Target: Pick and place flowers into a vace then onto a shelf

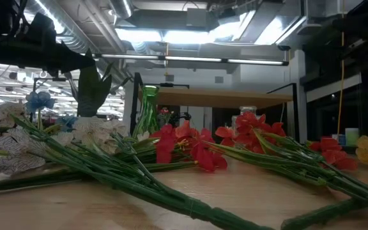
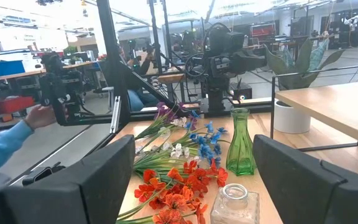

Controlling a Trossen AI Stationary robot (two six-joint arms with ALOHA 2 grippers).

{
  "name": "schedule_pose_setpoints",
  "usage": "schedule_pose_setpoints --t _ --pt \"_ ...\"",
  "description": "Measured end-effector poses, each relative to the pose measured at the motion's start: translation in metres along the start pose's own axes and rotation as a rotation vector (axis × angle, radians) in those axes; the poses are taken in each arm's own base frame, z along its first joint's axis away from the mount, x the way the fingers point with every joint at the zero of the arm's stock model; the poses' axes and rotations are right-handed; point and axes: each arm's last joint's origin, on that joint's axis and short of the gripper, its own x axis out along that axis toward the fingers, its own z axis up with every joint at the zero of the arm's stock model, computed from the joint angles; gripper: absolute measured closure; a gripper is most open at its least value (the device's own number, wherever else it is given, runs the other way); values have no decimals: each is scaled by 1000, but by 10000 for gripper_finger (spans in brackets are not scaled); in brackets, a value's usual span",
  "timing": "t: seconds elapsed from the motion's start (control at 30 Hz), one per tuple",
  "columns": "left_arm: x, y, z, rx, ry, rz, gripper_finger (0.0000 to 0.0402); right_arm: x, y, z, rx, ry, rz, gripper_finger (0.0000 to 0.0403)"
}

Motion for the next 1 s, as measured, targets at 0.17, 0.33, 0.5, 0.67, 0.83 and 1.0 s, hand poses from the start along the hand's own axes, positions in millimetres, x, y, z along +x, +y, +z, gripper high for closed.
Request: schedule_pose_setpoints --t 0.17,0.33,0.5,0.67,0.83,1.0 --pt "0 0 0 0 0 0 395 0 0 0 -76 0 0 76" --pt "0 0 0 -27 0 0 395 0 0 0 -161 0 -1 76" --pt "0 0 0 7 0 0 395 0 0 0 -156 0 0 76" --pt "0 0 0 8 0 0 395 0 0 0 -97 0 0 76" --pt "0 0 0 8 0 0 395 0 0 0 -81 0 0 76" --pt "0 0 0 8 0 0 395 0 0 0 -81 0 0 76"
